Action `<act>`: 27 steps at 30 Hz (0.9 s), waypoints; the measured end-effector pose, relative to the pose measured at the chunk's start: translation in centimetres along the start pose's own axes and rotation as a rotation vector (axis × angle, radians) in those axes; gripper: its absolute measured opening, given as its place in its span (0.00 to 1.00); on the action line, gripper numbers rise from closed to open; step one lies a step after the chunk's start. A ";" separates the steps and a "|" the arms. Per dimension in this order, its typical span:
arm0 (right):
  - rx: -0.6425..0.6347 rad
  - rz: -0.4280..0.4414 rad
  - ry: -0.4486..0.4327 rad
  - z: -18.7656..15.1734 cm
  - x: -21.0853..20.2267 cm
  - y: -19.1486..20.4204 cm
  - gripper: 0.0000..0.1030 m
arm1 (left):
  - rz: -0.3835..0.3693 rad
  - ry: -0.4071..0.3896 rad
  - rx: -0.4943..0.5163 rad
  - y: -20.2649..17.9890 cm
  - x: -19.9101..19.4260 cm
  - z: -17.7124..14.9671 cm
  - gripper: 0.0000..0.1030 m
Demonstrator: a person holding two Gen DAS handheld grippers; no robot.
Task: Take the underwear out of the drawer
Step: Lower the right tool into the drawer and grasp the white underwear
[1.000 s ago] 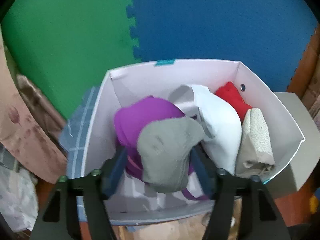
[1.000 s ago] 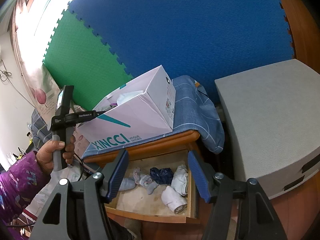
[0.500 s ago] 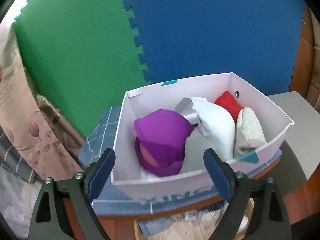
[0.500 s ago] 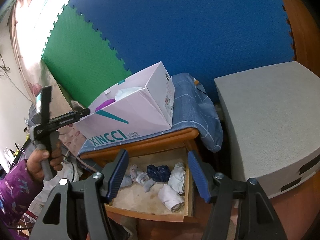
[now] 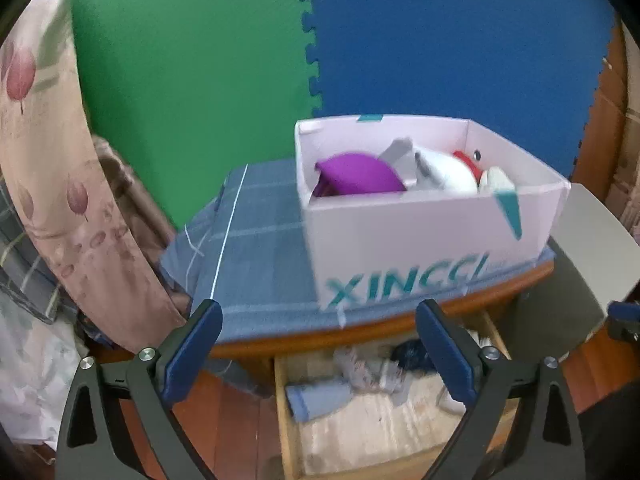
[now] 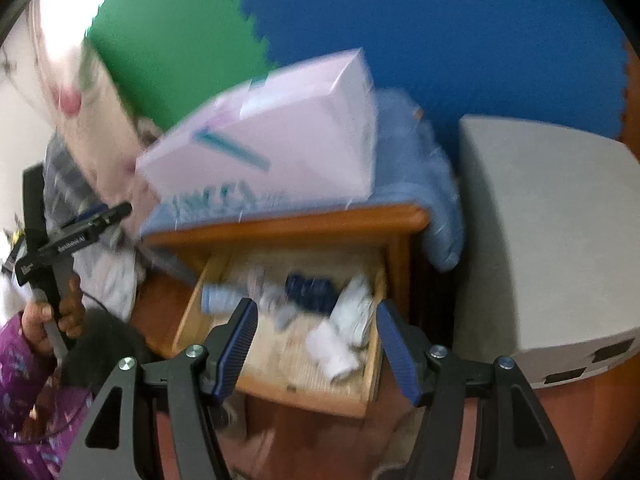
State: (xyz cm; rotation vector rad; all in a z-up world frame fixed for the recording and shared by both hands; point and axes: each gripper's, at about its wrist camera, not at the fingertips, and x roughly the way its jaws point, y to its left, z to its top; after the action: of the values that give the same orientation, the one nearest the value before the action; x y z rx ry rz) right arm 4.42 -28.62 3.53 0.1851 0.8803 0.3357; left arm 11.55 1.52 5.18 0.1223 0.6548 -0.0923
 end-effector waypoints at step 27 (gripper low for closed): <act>-0.128 -0.250 0.805 -5.0 25.7 2.1 0.61 | -0.257 0.093 -0.345 7.5 2.3 -3.9 0.97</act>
State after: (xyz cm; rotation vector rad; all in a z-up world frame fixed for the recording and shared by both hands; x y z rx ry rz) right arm 15.21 -17.28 -17.56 -0.1993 1.6531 0.2272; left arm 11.98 9.36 1.36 -0.2921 0.7682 -0.2206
